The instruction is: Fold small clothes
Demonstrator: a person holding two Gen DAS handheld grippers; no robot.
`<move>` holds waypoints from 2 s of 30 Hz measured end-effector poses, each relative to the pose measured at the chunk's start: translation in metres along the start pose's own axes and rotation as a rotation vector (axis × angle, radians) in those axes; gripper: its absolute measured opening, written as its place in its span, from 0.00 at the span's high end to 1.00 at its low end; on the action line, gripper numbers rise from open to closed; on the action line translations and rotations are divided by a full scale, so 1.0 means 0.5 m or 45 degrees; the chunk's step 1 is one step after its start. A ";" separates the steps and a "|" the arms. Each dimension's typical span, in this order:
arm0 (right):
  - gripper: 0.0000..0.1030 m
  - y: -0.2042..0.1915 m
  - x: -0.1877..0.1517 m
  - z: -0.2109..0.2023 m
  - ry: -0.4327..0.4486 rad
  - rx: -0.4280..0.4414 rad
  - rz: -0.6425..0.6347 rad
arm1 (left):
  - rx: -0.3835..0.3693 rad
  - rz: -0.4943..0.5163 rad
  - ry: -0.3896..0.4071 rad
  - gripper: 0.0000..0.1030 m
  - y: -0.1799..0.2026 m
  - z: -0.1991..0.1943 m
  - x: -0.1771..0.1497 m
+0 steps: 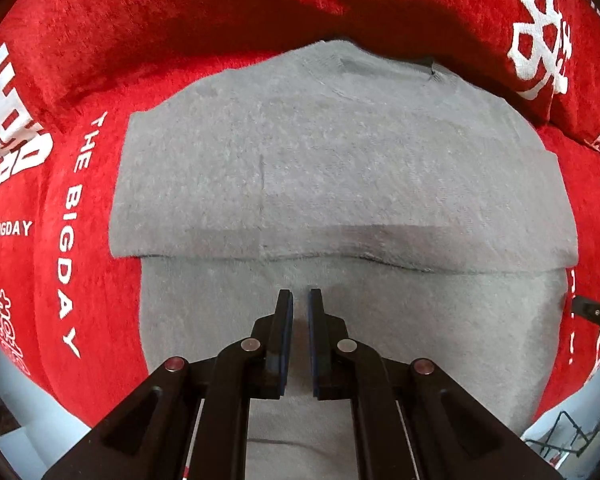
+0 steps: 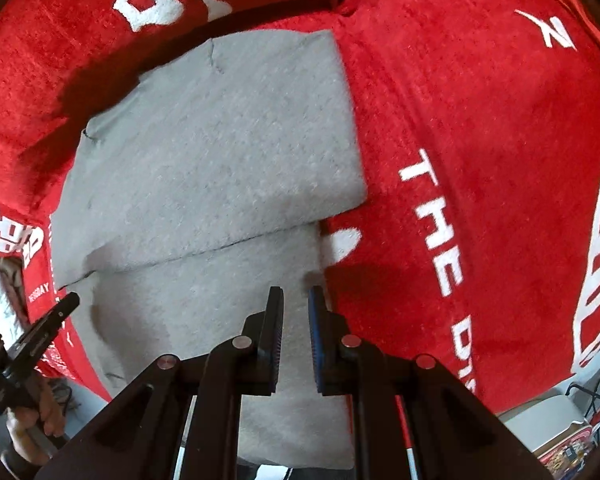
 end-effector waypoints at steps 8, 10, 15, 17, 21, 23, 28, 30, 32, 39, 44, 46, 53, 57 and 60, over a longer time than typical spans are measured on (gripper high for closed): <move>0.79 -0.010 0.012 0.010 -0.015 0.009 -0.020 | 0.004 -0.017 -0.050 0.89 0.024 0.001 -0.013; 0.63 -0.007 0.014 0.007 -0.017 0.016 -0.026 | 0.014 -0.034 -0.055 0.01 0.029 -0.004 -0.019; 0.56 -0.005 0.011 -0.004 -0.018 0.037 -0.051 | 0.083 -0.063 0.002 0.01 0.044 -0.034 -0.028; 0.55 0.000 0.008 -0.003 -0.031 0.049 -0.056 | 0.091 -0.060 -0.010 0.01 0.051 -0.033 -0.034; 0.53 -0.004 0.003 0.007 -0.056 0.095 -0.076 | 0.132 -0.066 -0.013 0.01 0.056 -0.030 -0.043; 0.53 -0.009 -0.002 0.012 -0.067 0.129 -0.096 | 0.130 -0.080 -0.021 0.01 0.054 -0.028 -0.053; 0.00 -0.032 -0.011 -0.001 0.002 0.237 -0.177 | 0.123 -0.097 -0.062 0.01 0.048 -0.014 -0.083; 0.00 -0.040 -0.019 -0.010 0.024 0.287 -0.198 | 0.115 -0.096 -0.080 0.01 0.045 -0.009 -0.099; 0.00 -0.043 -0.029 -0.002 -0.030 0.320 -0.188 | 0.123 -0.090 -0.092 0.01 0.041 -0.005 -0.116; 0.00 -0.013 -0.091 0.029 -0.091 0.313 -0.100 | 0.043 -0.078 -0.171 0.01 -0.013 0.017 -0.182; 0.00 -0.003 -0.164 0.059 -0.139 0.297 -0.086 | -0.052 -0.069 -0.184 0.01 -0.071 0.029 -0.235; 0.00 -0.001 -0.204 0.082 -0.184 0.306 -0.079 | -0.067 -0.072 -0.192 0.01 -0.099 0.034 -0.262; 0.02 0.019 -0.339 0.177 -0.330 0.279 -0.032 | -0.207 -0.153 -0.257 0.01 -0.168 0.059 -0.365; 0.16 0.049 -0.388 0.228 -0.373 0.213 -0.020 | -0.205 -0.137 -0.332 0.01 -0.178 0.102 -0.426; 0.16 0.073 -0.401 0.256 -0.379 0.197 0.004 | -0.244 -0.144 -0.387 0.01 -0.176 0.138 -0.460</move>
Point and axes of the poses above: each gripper's, at about its wrist camera, not at the fingertips, and z roughly the way its jaws point, y to its right, x to its top, the point moved 6 cm from there along z, roughly the way its jaws point, and after that the axes turned 8 degrees about -y, right-handed, at the moved point
